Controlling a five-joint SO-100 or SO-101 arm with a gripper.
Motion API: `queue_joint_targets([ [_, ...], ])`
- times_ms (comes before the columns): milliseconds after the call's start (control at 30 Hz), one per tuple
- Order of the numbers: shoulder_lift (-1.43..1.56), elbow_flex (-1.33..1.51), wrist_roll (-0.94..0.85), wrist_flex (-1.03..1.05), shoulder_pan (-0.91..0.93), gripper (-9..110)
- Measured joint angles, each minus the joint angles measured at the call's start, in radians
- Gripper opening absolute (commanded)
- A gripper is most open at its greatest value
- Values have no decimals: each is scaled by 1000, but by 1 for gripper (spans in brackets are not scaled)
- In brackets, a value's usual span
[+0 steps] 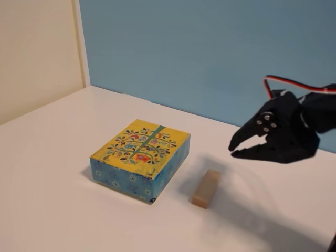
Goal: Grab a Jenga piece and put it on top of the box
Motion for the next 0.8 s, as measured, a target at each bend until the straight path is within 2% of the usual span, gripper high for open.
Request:
queue_joint_targets([
  [333,-259,-146,-5,71,-29,0],
  [800,-443,-215,-31,109,-140,0],
])
